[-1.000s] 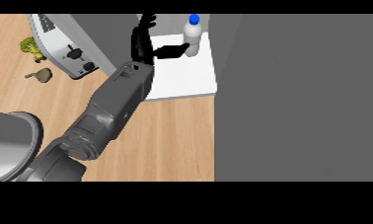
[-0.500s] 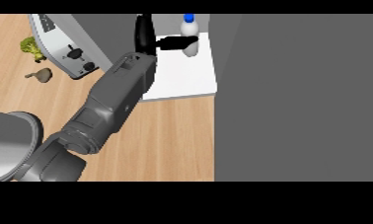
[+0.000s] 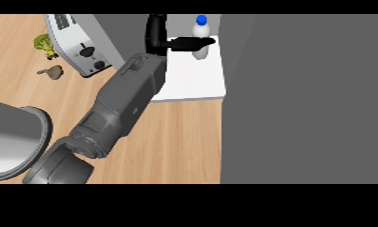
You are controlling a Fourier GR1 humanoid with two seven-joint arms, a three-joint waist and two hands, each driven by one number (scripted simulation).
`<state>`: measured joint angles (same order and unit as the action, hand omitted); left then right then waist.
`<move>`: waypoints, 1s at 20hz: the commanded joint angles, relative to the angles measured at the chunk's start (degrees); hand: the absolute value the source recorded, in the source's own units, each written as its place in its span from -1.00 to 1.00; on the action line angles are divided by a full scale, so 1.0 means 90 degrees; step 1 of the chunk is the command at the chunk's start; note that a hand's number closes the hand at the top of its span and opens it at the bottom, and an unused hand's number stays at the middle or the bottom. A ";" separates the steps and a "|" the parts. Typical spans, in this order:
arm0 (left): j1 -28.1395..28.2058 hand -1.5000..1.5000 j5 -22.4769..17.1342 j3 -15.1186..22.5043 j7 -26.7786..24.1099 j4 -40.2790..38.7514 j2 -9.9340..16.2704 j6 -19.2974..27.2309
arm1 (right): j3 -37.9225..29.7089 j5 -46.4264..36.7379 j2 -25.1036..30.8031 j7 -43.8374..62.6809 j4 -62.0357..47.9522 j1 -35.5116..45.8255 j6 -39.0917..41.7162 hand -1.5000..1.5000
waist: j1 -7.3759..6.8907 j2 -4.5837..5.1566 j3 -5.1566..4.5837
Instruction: Pick up the bottled water, place it into the cabinet and close the cabinet
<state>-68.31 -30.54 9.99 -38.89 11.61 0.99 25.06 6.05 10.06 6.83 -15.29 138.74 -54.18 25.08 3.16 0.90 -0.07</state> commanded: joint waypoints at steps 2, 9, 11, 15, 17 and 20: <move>0.0291 -1.00 0.0071 0.0064 0.0119 0.0331 0.0004 -0.0440 | -0.0285 0.0364 0.0039 -0.0197 0.0208 -0.0343 0.0221 -1.00 | -0.0189 -0.0112 0.0008; 0.0959 -1.00 -0.0324 0.0539 0.0238 0.1345 -0.0109 -0.0114 | 0.0693 -0.0136 -0.0434 0.0685 0.0855 -0.0167 -0.0393 -1.00 | -0.0200 -0.0115 0.0002; 0.1590 -1.00 -0.0615 0.1010 0.0267 0.2106 -0.0110 -0.0267 | 0.0303 0.0132 -0.0234 0.0785 0.0786 0.0026 -0.0382 -1.00 | -0.0233 -0.0138 0.0002; 0.2276 -1.00 -0.0814 0.1449 0.0326 0.3076 -0.0110 -0.0431 | 0.0285 0.0187 -0.0217 0.0798 0.0928 -0.0086 -0.0393 -1.00 | -0.0288 -0.0144 0.0002; 0.2733 -1.00 -0.0957 0.1846 0.0441 0.3782 -0.0110 -0.0371 | 0.0493 -0.0020 -0.0280 0.0506 0.0863 -0.0544 -0.0272 -1.00 | -0.0267 -0.0193 0.0001; 0.3360 -1.00 -0.1028 0.2195 0.0296 0.4511 -0.0110 -0.0536 | 0.0741 -0.0194 -0.0311 0.0731 0.0964 -0.0373 -0.0459 -1.00 | -0.0342 -0.0172 0.0000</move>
<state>-44.31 -38.68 25.95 -36.09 43.64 0.01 20.96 11.02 9.50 4.11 -11.88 139.31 -54.30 22.09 0.53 -0.47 -0.06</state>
